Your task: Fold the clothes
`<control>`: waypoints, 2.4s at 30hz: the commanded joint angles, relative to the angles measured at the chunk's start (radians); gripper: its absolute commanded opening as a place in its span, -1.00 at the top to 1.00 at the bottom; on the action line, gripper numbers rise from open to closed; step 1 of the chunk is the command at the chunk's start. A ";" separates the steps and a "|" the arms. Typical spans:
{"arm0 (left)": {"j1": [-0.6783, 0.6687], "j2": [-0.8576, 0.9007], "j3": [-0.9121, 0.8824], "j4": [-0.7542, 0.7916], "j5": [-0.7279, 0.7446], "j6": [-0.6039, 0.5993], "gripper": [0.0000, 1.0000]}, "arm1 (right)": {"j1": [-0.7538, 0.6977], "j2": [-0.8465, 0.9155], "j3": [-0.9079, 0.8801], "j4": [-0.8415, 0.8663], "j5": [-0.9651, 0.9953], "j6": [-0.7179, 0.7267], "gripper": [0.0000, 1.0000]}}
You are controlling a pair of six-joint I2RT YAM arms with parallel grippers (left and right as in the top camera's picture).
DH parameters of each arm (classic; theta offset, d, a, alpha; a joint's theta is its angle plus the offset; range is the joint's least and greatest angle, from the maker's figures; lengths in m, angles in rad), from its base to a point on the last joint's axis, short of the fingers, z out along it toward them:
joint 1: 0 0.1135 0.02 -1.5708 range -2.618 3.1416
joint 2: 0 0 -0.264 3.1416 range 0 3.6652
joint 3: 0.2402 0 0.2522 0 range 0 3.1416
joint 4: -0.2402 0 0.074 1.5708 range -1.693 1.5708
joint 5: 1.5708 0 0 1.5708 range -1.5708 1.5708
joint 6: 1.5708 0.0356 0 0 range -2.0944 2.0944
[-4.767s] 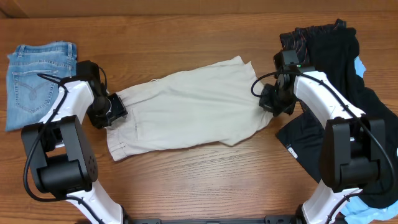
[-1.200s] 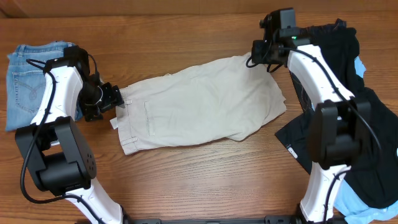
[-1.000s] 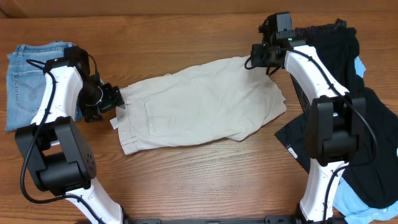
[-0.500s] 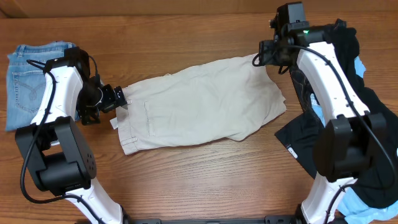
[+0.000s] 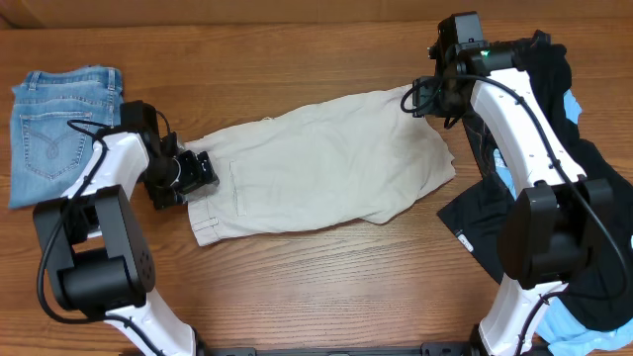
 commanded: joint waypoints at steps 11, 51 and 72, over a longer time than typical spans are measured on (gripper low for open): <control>-0.011 0.051 -0.131 0.084 0.096 0.002 0.45 | -0.003 -0.006 -0.003 -0.015 0.006 0.015 -0.32; -0.117 0.053 0.891 -0.472 0.032 -0.124 0.85 | 0.046 -0.006 -0.003 -0.032 -0.088 0.029 -0.20; -0.176 0.060 0.891 -0.456 -0.085 -0.157 0.83 | 0.183 0.211 -0.003 0.443 -0.344 -0.228 -0.07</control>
